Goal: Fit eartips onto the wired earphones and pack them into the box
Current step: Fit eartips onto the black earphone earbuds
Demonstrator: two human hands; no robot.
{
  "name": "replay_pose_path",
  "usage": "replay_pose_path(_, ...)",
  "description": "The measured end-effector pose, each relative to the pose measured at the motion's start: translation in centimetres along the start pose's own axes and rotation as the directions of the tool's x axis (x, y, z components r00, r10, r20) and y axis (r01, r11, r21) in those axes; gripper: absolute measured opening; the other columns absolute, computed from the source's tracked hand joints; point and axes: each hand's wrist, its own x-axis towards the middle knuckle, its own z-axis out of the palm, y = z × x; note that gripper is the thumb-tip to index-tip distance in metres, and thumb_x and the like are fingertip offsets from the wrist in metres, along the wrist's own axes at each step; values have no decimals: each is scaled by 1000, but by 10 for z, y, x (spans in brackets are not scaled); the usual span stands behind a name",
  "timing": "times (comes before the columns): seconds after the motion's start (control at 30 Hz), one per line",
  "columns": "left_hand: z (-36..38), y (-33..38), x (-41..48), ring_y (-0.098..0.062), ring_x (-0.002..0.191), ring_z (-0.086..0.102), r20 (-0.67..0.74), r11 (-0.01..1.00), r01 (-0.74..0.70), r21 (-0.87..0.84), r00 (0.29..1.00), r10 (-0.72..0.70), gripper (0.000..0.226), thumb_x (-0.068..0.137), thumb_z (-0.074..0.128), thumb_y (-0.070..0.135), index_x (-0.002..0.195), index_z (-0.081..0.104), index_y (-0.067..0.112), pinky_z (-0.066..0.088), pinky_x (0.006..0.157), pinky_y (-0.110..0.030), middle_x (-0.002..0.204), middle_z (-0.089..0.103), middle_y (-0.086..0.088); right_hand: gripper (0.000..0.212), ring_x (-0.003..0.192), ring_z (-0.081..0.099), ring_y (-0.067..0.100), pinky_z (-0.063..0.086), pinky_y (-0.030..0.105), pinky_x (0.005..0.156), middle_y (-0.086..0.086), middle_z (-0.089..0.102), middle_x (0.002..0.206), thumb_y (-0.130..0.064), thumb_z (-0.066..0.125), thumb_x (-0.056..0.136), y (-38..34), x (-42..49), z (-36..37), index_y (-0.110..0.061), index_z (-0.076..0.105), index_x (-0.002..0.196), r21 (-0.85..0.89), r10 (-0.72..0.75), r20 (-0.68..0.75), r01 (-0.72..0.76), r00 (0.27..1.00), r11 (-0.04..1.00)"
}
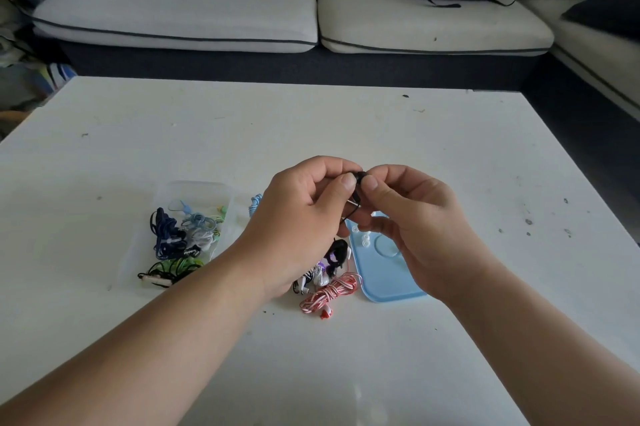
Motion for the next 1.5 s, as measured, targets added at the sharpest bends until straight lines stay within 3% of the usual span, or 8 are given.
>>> replay_pose_path(0.17, 0, -4, 0, -18, 82, 77, -2, 1000, 9, -2, 1000, -9, 19, 106, 54, 14, 110, 72, 20, 52, 60, -17, 87, 79, -5, 6, 77, 69, 33, 58, 47, 79, 24, 73, 88, -7, 69, 95, 4, 0, 5, -5, 72, 90, -73, -55, -73, 49, 996, 996)
replay_pose_path(0.43, 1, -6, 0, -10, 72, 72, -16, 1000, 8, -4, 1000, -8, 18, 107, 52, 14, 112, 70, 16, 49, 57, -14, 87, 78, -9, 5, 87, 71, 49, 58, 58, 90, 21, 74, 87, -9, 71, 94, 9, -3, 9, -7, 73, 90, -84, -66, -125, 56, 990, 995)
replay_pose_path(0.57, 2, -9, 0, -13, 74, 72, -30, 1000, 5, -11, 1000, -5, 17, 107, 53, 14, 112, 69, 16, 50, 57, -16, 88, 78, -8, 6, 78, 71, 40, 59, 53, 88, 21, 74, 86, -10, 72, 94, 11, -5, 10, -7, 74, 89, -60, -57, -141, 49, 988, 997)
replay_pose_path(0.67, 2, -11, 0, -13, 72, 71, -37, 999, -29, 16, 999, 29, 16, 106, 54, 14, 111, 70, 16, 52, 61, -20, 85, 77, -6, 11, 71, 64, 29, 58, 45, 82, 22, 69, 82, -8, 70, 94, 11, -5, 10, 3, 72, 95, 50, 16, -107, -10, 994, 999)
replay_pose_path(0.8, 1, -12, 0, -7, 69, 67, -24, 993, -92, 75, 995, 94, 15, 105, 55, 11, 109, 68, 17, 53, 63, -20, 82, 76, 1, 17, 79, 63, 32, 59, 36, 78, 27, 68, 87, -8, 66, 96, 9, -6, 8, 9, 70, 99, 139, 66, -59, -57, 996, 989)
replay_pose_path(1.03, -3, -12, 2, -19, 80, 76, -5, 990, -108, 94, 994, 109, 16, 106, 54, 13, 110, 68, 19, 55, 67, -28, 85, 77, -2, 5, 72, 70, 28, 61, 40, 77, 19, 75, 80, -6, 72, 92, 7, -8, 9, -3, 74, 90, -53, -90, -116, 85, 989, 995)
replay_pose_path(1.23, -2, -10, 2, -10, 70, 68, 21, 993, -88, 76, 996, 87, 18, 106, 53, 12, 110, 70, 18, 52, 63, -20, 81, 75, 1, 7, 69, 70, 30, 60, 37, 74, 21, 72, 80, -3, 70, 94, 3, -5, 2, 3, 72, 92, 12, -43, -78, 44, 996, 999)
replay_pose_path(1.5, -4, -5, 0, -7, 65, 65, 44, 1000, -11, 23, 999, 10, 20, 108, 50, 11, 111, 69, 15, 49, 56, -15, 74, 72, 3, 14, 73, 67, 33, 57, 51, 81, 16, 70, 79, -10, 66, 97, 3, -4, 0, 2, 71, 92, -7, -2, -25, 2, 1000, 1000)
